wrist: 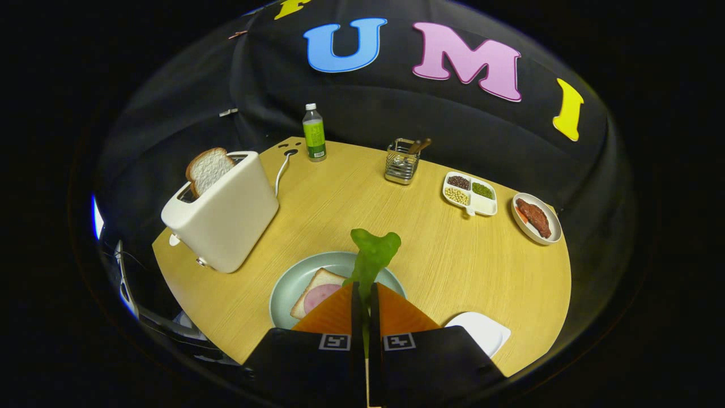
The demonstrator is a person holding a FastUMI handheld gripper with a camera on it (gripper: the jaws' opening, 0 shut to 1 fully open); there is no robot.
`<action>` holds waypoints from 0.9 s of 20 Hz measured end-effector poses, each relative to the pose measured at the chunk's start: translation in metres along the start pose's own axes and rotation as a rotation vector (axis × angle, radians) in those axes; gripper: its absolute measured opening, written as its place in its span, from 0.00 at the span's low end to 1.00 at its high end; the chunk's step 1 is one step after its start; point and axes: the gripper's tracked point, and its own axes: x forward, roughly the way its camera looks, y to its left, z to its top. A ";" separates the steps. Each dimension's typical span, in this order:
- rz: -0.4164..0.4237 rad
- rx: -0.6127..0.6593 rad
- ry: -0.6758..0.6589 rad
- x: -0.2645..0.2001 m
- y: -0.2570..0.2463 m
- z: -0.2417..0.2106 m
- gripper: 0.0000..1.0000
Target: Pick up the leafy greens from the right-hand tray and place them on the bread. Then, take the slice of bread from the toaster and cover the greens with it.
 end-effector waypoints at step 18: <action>0.029 -0.062 0.084 0.040 0.046 -0.034 1.00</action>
